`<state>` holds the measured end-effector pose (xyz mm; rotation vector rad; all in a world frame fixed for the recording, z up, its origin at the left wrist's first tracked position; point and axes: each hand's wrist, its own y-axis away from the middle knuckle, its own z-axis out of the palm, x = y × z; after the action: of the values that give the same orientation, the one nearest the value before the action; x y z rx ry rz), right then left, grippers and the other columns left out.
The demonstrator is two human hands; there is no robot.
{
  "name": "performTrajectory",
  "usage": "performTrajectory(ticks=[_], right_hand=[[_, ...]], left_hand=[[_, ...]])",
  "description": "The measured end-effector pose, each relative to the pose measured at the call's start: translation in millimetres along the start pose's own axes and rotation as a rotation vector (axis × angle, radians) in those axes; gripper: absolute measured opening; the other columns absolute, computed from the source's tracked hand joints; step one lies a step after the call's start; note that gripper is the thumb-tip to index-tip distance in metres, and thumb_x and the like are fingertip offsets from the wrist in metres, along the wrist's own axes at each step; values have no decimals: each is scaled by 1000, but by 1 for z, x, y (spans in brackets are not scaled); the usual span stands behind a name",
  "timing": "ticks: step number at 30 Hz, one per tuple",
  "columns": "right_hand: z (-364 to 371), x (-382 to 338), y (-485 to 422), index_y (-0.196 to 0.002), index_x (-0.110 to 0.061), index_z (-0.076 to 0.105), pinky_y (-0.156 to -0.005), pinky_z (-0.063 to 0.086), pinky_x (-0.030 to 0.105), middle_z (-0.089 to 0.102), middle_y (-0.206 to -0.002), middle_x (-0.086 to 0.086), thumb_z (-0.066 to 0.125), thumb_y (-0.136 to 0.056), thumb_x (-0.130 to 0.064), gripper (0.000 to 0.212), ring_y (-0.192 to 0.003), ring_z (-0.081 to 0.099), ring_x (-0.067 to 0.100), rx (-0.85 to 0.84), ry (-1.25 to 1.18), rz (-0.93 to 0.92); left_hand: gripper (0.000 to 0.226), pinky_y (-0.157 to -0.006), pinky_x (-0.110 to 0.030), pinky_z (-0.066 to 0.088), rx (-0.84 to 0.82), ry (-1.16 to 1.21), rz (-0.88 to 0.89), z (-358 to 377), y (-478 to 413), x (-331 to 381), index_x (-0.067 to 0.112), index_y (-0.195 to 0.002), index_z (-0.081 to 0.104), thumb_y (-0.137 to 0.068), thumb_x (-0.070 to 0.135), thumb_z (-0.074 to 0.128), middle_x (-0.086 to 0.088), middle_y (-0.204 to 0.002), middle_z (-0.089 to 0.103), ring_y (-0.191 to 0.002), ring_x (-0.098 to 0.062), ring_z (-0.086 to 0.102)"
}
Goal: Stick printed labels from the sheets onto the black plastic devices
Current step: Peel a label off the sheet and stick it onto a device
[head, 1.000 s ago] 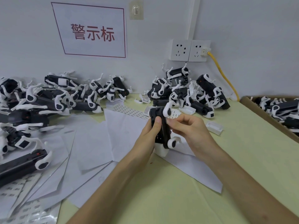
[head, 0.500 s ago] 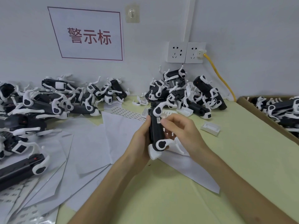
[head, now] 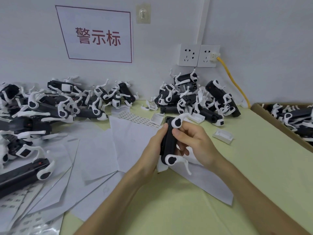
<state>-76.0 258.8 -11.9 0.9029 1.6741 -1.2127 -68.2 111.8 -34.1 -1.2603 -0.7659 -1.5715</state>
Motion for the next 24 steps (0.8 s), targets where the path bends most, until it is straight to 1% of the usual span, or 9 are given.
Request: performTrajectory(ticks=[2,4,10,13,15,17,20,22,24], right_hand=[[-2,1,-1,-78,8,48,-48,39,26,48,-58,7,58,-90,-26,36,-52,43,25,-23,-7,0],[-3,1,0,-77,4,49,-49,41,25,48,-59,10,57,-91,-23,32,-53,45,24,-45,-23,-1],[-6,2,0,-78,7,48,-50,43,26,50,-58,7,53,-93,-22,33,-53,48,21,-79,-42,11],[-4,2,0,-77,9,46,-49,42,28,48,-56,5,52,-93,-22,35,-52,46,23,-69,-45,16],[-3,2,1,-69,-1,45,-49,42,27,47,-55,3,53,-92,-21,31,-51,47,22,-47,-55,14],[-2,2,2,-67,-6,46,-49,42,28,48,-55,4,58,-94,-21,33,-49,47,22,-21,-37,4],[-1,5,1,-68,-6,46,-49,42,29,49,-53,6,64,-98,-15,36,-45,48,18,13,46,-14],[-2,6,1,-70,-6,48,-49,42,28,51,-53,5,60,-99,-12,32,-46,47,19,-3,51,1],[-4,6,1,-73,-6,49,-49,41,25,50,-54,3,57,-101,-11,29,-50,45,21,-22,38,15]], left_hand=[[65,-83,-31,56,7,-16,12,0,0,1,5,-89,71,-106,54,32,-19,-89,70,-85,-24,68],[67,-88,-36,53,3,-36,17,1,1,2,0,-89,67,-106,54,31,-23,-90,68,-85,-28,66],[71,-90,-44,48,-9,-14,13,1,1,4,3,-78,67,-106,56,30,-26,-84,65,-86,-36,62],[69,-84,-39,51,-9,22,-4,2,0,3,7,-75,70,-102,59,34,-24,-81,65,-84,-35,62],[67,-80,-36,53,-6,46,-9,3,-1,2,9,-75,72,-103,57,35,-22,-79,65,-81,-34,63],[66,-79,-35,55,-12,64,-13,3,0,2,10,-75,73,-105,55,34,-19,-79,66,-78,-30,65],[60,-78,-31,58,10,99,-30,3,1,2,15,-80,78,-103,53,38,-15,-81,70,-78,-24,69],[59,-78,-32,59,22,107,-33,3,0,2,11,-85,77,-101,54,41,-18,-83,69,-81,-28,68],[58,-84,-38,56,16,139,-39,2,0,1,5,-91,75,-98,55,44,-22,-88,68,-87,-33,66]])
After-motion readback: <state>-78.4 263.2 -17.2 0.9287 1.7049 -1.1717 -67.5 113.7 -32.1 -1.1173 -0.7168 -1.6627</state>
